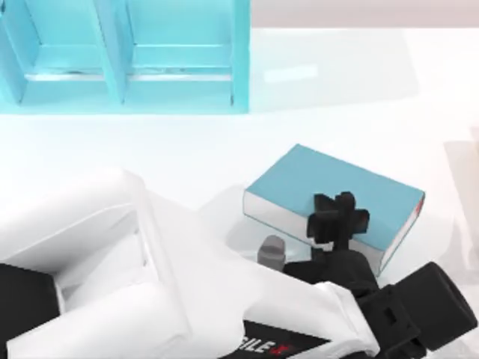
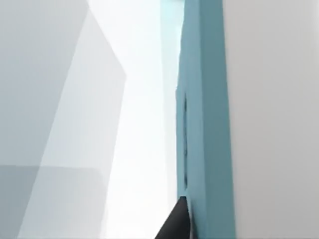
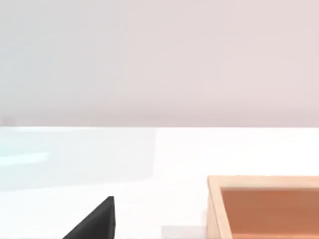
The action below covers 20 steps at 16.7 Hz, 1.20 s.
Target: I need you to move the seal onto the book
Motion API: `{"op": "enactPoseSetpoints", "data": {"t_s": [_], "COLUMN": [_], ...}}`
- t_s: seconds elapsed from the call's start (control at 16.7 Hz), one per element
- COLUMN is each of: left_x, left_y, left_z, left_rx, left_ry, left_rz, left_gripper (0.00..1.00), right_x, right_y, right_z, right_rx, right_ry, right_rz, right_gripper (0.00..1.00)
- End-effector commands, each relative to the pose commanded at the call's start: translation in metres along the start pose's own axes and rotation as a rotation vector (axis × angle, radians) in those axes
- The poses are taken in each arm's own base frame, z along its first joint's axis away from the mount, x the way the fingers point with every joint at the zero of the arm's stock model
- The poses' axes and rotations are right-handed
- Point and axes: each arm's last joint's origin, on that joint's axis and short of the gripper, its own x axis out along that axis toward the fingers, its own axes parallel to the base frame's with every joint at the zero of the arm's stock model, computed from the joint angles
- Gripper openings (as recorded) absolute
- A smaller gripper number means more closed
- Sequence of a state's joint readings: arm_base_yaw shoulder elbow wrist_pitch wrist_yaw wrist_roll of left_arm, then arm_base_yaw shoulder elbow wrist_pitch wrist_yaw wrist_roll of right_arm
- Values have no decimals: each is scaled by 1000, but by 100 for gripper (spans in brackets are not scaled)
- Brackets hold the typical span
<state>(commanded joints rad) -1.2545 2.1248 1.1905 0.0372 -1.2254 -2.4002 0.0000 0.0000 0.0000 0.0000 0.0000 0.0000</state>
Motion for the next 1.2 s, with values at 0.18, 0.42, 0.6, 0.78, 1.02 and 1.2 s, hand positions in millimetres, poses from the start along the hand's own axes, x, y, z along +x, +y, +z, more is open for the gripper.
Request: {"op": "enactPoseSetpoints", "data": {"t_s": [0.18,0.42,0.6,0.78,1.02,1.2], "left_x": [0,0,0,0,0,0], "left_y": [0,0,0,0,0,0], "left_z": [0,0,0,0,0,0], "left_rx": [0,0,0,0,0,0], "left_ry": [0,0,0,0,0,0], "left_rz": [0,0,0,0,0,0], "left_gripper": [0,30,53,75,100,100], "right_x": [0,0,0,0,0,0], "right_y": [0,0,0,0,0,0], "right_z": [0,0,0,0,0,0], "right_rx": [0,0,0,0,0,0], "right_ry": [0,0,0,0,0,0], "right_rz": [0,0,0,0,0,0], "right_gripper": [100,100,100,100,100,100]}}
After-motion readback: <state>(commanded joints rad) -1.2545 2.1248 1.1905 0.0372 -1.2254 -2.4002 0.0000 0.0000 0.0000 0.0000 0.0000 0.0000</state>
